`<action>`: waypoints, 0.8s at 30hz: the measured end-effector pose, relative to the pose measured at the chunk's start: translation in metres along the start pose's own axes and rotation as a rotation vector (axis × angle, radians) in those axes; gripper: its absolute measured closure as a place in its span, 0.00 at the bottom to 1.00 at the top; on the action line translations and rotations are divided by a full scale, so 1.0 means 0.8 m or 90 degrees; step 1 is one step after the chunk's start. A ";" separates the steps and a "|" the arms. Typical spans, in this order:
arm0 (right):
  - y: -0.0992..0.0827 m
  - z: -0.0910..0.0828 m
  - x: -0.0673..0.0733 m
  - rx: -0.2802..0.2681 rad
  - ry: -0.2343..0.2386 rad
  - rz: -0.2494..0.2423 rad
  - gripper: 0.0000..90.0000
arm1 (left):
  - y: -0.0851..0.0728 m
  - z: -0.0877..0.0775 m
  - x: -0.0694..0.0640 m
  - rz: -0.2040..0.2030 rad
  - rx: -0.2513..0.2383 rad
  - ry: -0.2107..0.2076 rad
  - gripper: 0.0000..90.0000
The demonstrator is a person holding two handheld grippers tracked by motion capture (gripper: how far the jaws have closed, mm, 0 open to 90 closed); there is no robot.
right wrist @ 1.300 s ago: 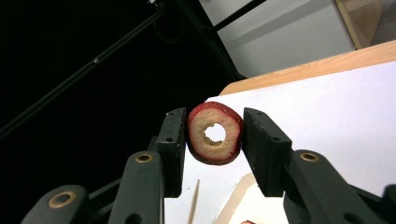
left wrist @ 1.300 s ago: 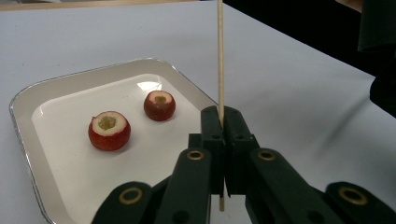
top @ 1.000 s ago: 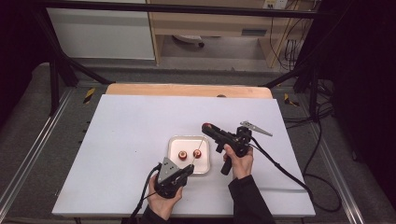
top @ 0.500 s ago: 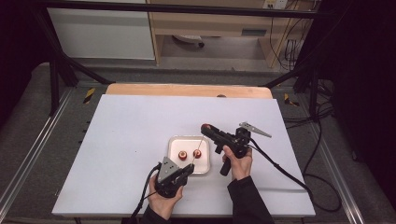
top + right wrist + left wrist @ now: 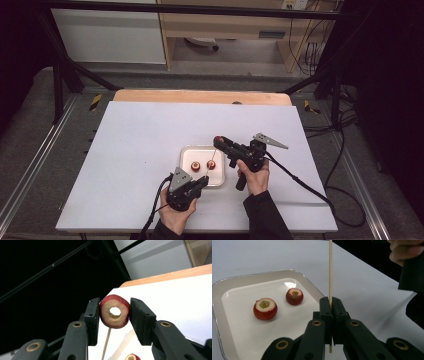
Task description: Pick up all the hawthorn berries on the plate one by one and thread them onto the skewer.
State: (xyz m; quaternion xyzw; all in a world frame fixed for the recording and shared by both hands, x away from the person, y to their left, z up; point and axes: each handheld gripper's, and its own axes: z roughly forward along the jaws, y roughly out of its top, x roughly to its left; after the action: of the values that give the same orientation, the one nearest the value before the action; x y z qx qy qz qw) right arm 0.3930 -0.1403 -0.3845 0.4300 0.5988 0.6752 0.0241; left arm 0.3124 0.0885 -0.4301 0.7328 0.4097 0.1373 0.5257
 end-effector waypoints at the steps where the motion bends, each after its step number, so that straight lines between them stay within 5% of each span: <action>1: -0.001 0.000 0.000 0.007 0.004 0.000 0.68 | 0.000 0.000 0.000 0.000 0.000 0.000 0.99; 11: -0.015 0.001 0.002 0.052 0.017 -0.035 0.68 | 0.010 0.005 0.005 0.015 0.013 0.009 0.99; 24: -0.034 0.005 0.006 0.117 0.038 -0.035 0.68 | 0.025 0.010 0.008 0.035 0.002 0.014 0.99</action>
State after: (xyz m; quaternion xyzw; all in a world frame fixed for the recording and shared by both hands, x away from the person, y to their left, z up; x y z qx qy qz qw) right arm 0.3792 -0.1273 -0.4050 0.3939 0.6702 0.6289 -0.0149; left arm 0.3306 0.0857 -0.4172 0.7430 0.3953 0.1590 0.5161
